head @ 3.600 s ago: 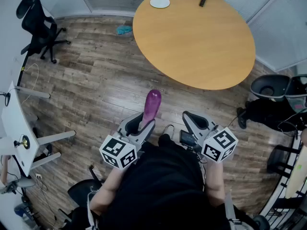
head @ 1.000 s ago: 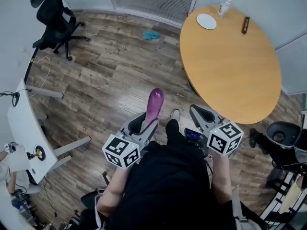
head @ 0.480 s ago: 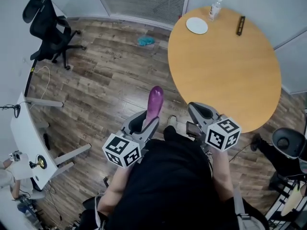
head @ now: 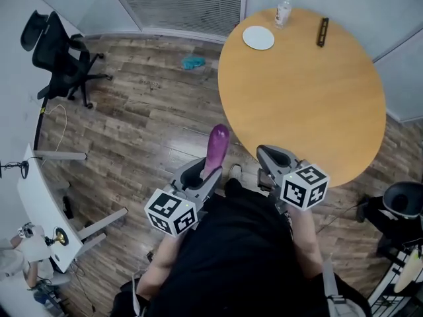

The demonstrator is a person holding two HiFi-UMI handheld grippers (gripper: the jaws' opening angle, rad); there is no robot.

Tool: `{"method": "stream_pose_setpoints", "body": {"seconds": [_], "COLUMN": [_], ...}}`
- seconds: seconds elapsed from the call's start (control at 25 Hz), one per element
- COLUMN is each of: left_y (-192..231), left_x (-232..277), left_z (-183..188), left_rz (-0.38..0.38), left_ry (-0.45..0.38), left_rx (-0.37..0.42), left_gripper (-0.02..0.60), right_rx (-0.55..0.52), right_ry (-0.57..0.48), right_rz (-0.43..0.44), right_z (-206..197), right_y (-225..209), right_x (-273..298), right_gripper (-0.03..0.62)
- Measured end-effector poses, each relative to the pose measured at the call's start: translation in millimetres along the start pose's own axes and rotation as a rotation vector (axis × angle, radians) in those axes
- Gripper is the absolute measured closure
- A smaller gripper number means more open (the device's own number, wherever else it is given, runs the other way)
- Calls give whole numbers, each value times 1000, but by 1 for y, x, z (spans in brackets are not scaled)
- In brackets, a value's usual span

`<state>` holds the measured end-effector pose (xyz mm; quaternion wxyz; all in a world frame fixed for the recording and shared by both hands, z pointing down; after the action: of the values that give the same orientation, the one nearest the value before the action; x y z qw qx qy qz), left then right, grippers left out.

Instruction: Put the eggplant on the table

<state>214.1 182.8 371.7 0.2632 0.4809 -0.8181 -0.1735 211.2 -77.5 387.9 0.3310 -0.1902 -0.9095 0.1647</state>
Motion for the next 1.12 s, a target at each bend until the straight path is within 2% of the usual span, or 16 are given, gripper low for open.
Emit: {"method": "stream_pose_setpoints", "body": {"seconds": [0.24, 0.44, 0.56, 0.68, 0.92, 1.12], "left_y": [27, 63, 95, 127, 194, 242], "left_x": [12, 16, 19, 21, 15, 10], "left_z": [10, 32, 50, 78, 132, 160], "left_rz": [-41, -111, -148, -208, -309, -389], "left_ry": [17, 58, 92, 126, 182, 243], "left_rx": [-29, -17, -7, 22, 75, 99], "left_gripper": [403, 403, 403, 403, 403, 403], "right_rx": [13, 65, 89, 122, 167, 229], "right_ry": [-3, -34, -55, -85, -167, -208], "right_rz": [-33, -111, -143, -213, -296, -393], "right_z": [11, 25, 32, 46, 74, 83], "right_y": [2, 10, 20, 30, 75, 101], "right_x": [14, 38, 55, 76, 124, 155], "right_gripper": [576, 576, 576, 576, 576, 576]}}
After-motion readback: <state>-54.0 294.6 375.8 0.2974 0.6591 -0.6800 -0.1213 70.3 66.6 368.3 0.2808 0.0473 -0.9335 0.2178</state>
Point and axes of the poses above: the fingertips, and each gripper's own axes: x forward along the fingers, y to its left, z out of its top, the point moved 10 cm from there along -x, backward along the fingers, and after that the axes turned 10 degrees about -z, right-handed, at the moved point
